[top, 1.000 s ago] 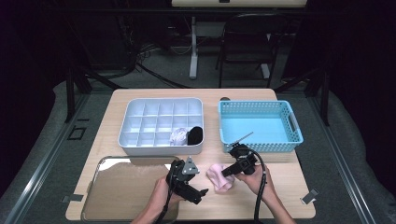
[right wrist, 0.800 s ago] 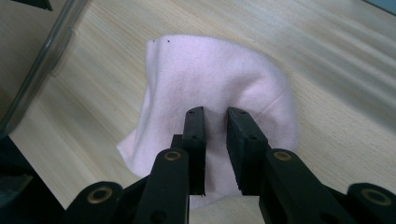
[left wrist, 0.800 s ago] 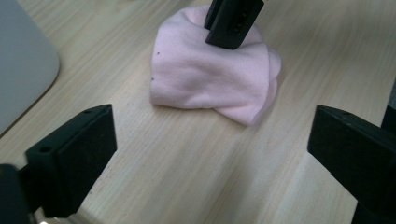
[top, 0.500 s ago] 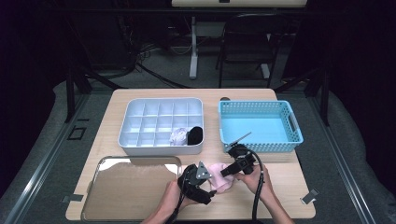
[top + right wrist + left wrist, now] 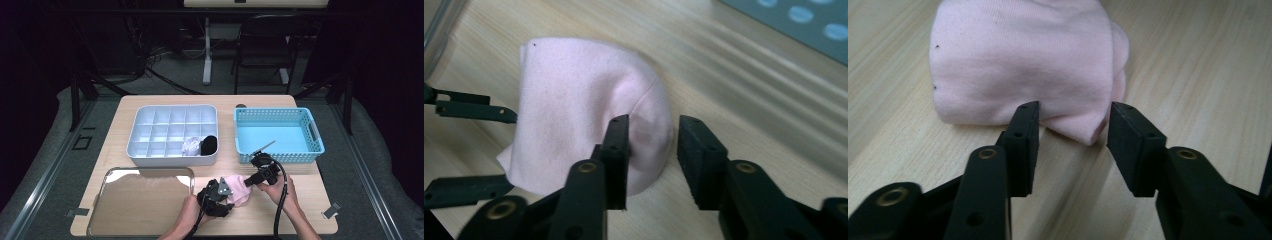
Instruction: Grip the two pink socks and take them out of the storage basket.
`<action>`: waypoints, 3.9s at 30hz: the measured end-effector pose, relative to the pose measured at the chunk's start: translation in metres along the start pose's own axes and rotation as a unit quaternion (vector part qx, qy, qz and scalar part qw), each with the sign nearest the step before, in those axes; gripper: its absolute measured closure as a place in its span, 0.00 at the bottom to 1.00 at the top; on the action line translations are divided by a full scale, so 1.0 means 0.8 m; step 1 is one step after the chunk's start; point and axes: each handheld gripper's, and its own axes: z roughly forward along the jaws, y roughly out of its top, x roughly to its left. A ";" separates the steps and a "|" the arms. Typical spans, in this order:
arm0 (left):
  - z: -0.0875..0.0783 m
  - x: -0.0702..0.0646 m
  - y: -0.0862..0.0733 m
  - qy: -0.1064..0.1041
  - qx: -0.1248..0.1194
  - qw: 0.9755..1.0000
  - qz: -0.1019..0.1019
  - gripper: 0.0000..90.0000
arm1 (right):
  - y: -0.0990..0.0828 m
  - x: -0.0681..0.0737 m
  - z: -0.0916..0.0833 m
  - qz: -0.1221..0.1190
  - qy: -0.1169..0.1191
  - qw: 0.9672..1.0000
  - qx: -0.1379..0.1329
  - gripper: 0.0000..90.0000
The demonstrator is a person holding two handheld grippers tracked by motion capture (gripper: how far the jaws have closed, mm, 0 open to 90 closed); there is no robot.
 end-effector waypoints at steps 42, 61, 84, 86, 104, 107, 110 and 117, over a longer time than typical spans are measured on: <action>-0.069 0.036 -0.016 0.022 -0.031 0.997 -0.066 0.27 | 0.007 0.043 -0.025 -0.019 0.065 0.997 -0.022 0.95; -0.036 0.005 0.015 0.039 -0.029 0.998 -0.044 0.30 | 0.006 0.030 -0.019 -0.004 -0.014 0.999 -0.036 0.59; -0.008 0.012 0.004 0.042 -0.022 0.998 -0.038 0.82 | 0.006 0.029 0.012 -0.016 -0.084 0.996 0.018 0.78; -0.012 0.013 0.003 0.044 -0.027 0.998 -0.042 0.82 | 0.005 0.028 0.011 -0.016 -0.081 0.996 0.018 0.83; -0.044 0.034 -0.016 0.044 -0.021 0.996 -0.079 0.67 | 0.004 0.020 0.007 -0.010 -0.076 0.997 0.027 0.87; -0.048 0.039 -0.019 0.042 -0.014 0.995 -0.085 0.63 | 0.004 0.018 0.006 -0.008 -0.077 0.997 0.027 0.86; -0.053 0.044 -0.023 0.046 -0.009 0.995 -0.090 0.58 | 0.003 0.016 0.007 -0.003 -0.078 0.997 0.022 0.86; -0.065 0.059 -0.029 0.061 -0.003 0.992 -0.110 0.49 | 0.003 0.014 0.004 -0.003 -0.080 0.996 0.028 0.86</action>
